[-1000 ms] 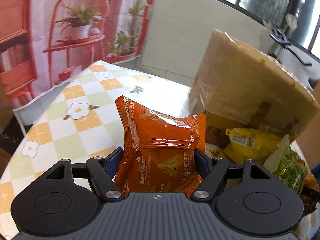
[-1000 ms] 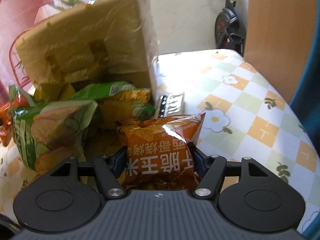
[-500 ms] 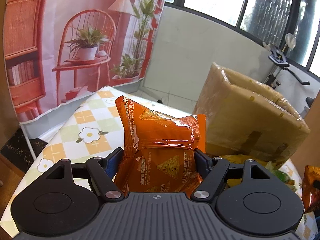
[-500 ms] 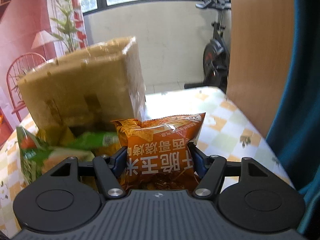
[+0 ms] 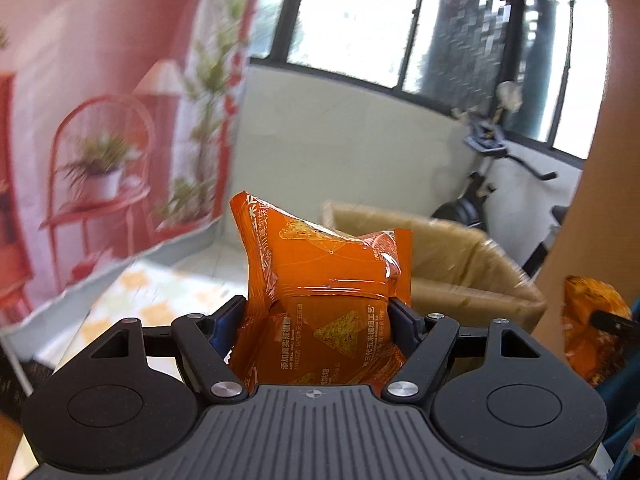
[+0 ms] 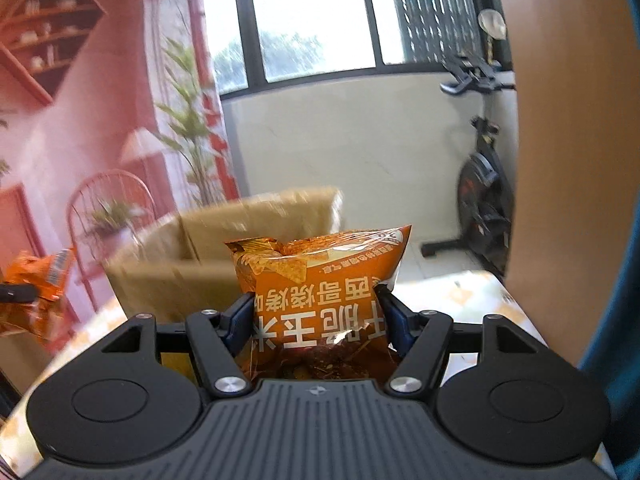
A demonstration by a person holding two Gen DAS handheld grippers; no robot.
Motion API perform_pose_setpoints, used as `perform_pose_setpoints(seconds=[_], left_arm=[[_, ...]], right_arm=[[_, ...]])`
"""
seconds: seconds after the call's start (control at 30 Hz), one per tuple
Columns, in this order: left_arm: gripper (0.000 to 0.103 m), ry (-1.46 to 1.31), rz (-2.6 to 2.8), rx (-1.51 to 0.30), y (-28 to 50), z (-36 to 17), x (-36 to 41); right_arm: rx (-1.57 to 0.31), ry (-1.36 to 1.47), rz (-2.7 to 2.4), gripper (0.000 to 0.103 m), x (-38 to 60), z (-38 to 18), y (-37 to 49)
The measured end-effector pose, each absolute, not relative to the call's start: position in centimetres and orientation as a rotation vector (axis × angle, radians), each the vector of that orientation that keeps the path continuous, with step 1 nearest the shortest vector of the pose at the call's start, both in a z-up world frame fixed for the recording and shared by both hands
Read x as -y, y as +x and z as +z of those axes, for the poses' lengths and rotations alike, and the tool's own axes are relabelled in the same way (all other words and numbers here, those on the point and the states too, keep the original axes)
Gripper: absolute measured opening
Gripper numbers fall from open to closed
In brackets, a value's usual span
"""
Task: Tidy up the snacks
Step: 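Close the right tool on the orange corn-snack bag while the left tool grips the orange chip bag, then lift both bags over the cardboard box and open both tools to drop them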
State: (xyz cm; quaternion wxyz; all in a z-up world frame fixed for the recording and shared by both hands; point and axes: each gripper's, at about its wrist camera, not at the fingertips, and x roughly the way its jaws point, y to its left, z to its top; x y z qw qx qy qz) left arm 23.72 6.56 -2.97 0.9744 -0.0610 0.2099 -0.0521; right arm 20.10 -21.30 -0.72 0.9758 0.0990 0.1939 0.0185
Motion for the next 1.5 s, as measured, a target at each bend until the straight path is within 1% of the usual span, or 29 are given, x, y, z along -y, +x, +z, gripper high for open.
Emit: perform_pose_setpoints(seconds=[0.2, 0.33, 0.47, 0.63, 0.77, 0.93, 1.23, 1.37, 1.47, 1.5], left_arm=[[0.077, -0.077, -0.169, -0.355, 27.2, -1.6, -2.4], [0.077, -0.090, -0.198, -0.361, 30.6, -1.5, -0.5], [0.077, -0.098, -0.205, -0.378, 34.2, -1.9, 0.7], [0.077, -0.070, -0.199, -0.419, 37.5, -3.2, 1.4], [0.077, -0.034, -0.218, -0.446, 37.9, -4.0, 1.4], [0.078, -0.001, -0.223, -0.460, 38.4, -4.6, 1.6], [0.079, 0.005, -0.231, -0.517, 39.1, -5.7, 1.5], [0.083, 0.020, -0.227, -0.552, 39.2, -5.6, 1.4], [0.083, 0.028, -0.226, -0.550, 38.8, -5.2, 1.2], [0.083, 0.029, -0.225, -0.548, 38.6, -5.1, 1.3]], right_arm=[[-0.317, 0.182, 0.082, 0.068, 20.8, 1.9, 22.6], [-0.262, 0.147, 0.108, 0.068, 19.9, 2.7, 25.9], [-0.225, 0.184, 0.144, 0.068, 19.6, 2.6, 30.0], [-0.246, 0.186, 0.152, 0.068, 18.9, 1.2, 35.1], [-0.285, 0.178, 0.171, 0.068, 18.2, -0.2, 37.3], [-0.321, 0.176, 0.182, 0.068, 17.8, -1.7, 38.3], [-0.346, 0.130, 0.205, 0.069, 16.5, -2.6, 38.4], [-0.394, 0.148, 0.208, 0.073, 16.2, -2.8, 38.6], [-0.411, 0.162, 0.208, 0.083, 16.2, -2.5, 38.4], [-0.411, 0.161, 0.201, 0.084, 16.2, -2.3, 38.2]])
